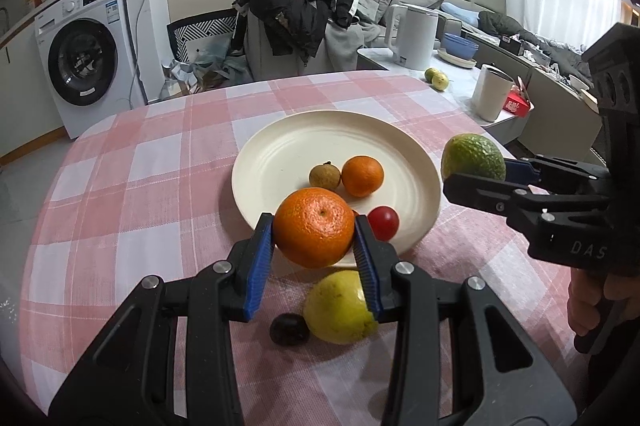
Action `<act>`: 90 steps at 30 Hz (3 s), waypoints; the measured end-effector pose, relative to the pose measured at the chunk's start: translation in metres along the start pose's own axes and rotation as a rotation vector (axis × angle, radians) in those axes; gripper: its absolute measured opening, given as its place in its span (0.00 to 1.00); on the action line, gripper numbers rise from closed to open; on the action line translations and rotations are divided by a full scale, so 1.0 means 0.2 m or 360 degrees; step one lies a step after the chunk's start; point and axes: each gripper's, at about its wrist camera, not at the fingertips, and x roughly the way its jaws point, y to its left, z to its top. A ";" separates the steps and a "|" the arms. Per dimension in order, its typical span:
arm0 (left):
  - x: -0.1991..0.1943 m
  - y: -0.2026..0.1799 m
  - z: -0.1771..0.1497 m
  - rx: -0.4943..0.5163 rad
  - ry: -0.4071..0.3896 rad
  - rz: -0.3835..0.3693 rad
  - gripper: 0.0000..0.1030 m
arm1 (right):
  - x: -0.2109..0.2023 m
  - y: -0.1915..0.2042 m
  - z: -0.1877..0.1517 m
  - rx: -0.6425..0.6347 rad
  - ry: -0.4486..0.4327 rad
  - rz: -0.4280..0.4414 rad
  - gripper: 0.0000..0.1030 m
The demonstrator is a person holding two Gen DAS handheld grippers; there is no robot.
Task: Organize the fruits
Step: 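Carry the guava and orange to the cream plate and release both, then move the right tool toward a dark plum while the left tool approaches another plum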
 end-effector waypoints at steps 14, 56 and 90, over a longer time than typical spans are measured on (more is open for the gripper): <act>0.21 0.08 0.04 -0.0043 0.0068 0.0043 0.35 | 0.13 -0.04 0.03 0.0024 0.0035 -0.0049 0.48; 0.23 0.11 0.05 -0.0024 0.0042 0.0046 0.68 | 0.13 -0.09 0.00 0.0016 0.0051 -0.0169 0.57; -0.13 0.10 -0.26 0.0013 -0.0006 0.0107 0.99 | 0.01 0.11 -0.23 -0.0200 0.0151 -0.0157 1.00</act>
